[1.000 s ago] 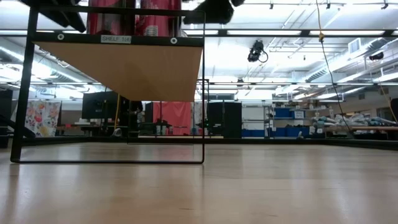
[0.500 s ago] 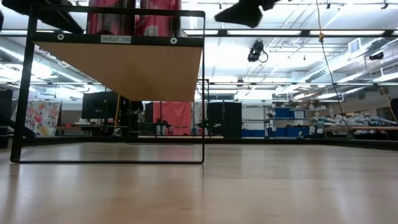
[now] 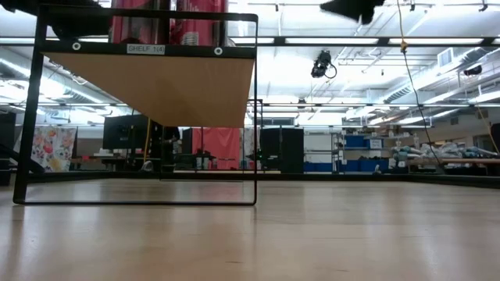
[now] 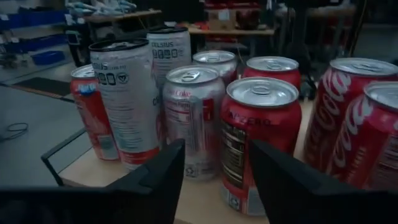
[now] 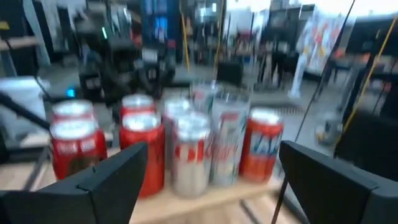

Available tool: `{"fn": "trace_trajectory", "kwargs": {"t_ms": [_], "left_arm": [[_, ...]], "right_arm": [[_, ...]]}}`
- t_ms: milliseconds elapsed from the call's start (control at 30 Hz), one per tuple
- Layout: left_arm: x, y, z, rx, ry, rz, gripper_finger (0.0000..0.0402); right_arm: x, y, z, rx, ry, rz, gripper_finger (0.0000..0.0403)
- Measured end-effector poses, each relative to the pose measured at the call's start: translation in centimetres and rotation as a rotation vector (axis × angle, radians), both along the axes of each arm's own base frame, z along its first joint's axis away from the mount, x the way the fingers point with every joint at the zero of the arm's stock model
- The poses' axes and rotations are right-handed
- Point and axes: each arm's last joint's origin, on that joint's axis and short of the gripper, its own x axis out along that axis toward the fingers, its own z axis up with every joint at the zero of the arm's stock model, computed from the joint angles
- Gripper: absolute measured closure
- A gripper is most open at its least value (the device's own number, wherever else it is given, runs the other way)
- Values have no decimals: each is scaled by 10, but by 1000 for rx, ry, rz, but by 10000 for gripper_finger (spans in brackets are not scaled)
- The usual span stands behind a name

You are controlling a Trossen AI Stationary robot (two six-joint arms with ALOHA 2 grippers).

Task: Place canned beverage on shelf
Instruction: Return to Home Position

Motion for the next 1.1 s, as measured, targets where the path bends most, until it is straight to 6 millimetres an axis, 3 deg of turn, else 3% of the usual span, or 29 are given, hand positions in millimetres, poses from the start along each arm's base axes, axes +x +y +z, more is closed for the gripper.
{"fn": "trace_trajectory", "kwargs": {"t_ms": [167,333,500,667,1100], "left_arm": [[2,5,-14,-8,-69,85,245],[2,11,-26,-41,-132,140,288],[2,15,-34,-71,-204,107,337],[2,20,-44,-83,-263,102,389],[6,33,-64,-109,-317,134,389]], "right_arm": [[-21,-3,3,-68,-92,-21,30],[-32,-9,-13,-85,-191,-69,30],[-43,-20,-31,-88,-183,-133,30],[-58,-29,-44,-34,-228,-89,30],[-93,-40,-69,44,-249,-154,30]]}}
